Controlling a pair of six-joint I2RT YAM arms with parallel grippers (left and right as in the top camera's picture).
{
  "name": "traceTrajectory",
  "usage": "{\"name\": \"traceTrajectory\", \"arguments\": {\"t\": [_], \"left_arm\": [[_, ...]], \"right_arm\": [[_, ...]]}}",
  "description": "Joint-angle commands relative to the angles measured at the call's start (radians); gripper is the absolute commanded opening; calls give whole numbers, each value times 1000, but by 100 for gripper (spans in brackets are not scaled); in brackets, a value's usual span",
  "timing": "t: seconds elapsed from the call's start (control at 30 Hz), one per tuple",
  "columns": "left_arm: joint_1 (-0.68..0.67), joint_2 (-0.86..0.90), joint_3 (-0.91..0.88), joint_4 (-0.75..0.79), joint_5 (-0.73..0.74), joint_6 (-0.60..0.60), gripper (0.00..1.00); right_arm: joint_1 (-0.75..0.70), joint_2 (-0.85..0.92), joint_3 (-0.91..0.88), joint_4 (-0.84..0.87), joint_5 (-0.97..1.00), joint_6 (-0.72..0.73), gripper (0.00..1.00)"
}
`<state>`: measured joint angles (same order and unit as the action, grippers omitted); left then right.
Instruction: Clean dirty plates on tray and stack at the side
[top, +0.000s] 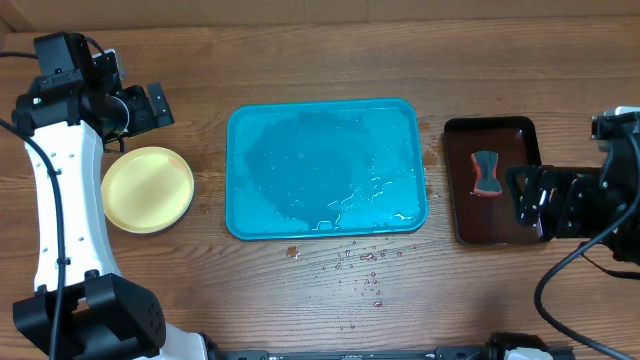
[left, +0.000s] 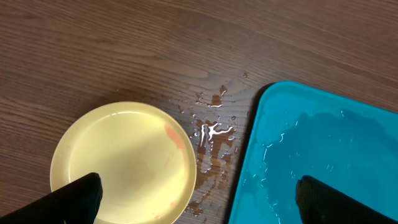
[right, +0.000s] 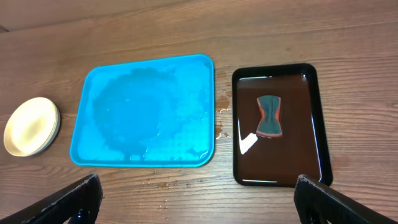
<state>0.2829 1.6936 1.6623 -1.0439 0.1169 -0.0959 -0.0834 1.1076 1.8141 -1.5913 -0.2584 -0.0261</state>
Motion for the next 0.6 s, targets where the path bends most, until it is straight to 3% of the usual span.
{"name": "traceTrajectory", "arguments": {"t": [0.0,0.23,0.37,0.57], "left_arm": [[-2,6,3,1,7,22,100],[-2,6,3,1,7,22,100],[-2,6,3,1,7,22,100],[-2,6,3,1,7,22,100]], "right_arm": [[5,-5,20,3,-5,-5,100],[5,-59,5,42,65,-5,100],[5,-163,-84,239,121,-5,100],[5,-379,-406,597,145,-5,100]]}}
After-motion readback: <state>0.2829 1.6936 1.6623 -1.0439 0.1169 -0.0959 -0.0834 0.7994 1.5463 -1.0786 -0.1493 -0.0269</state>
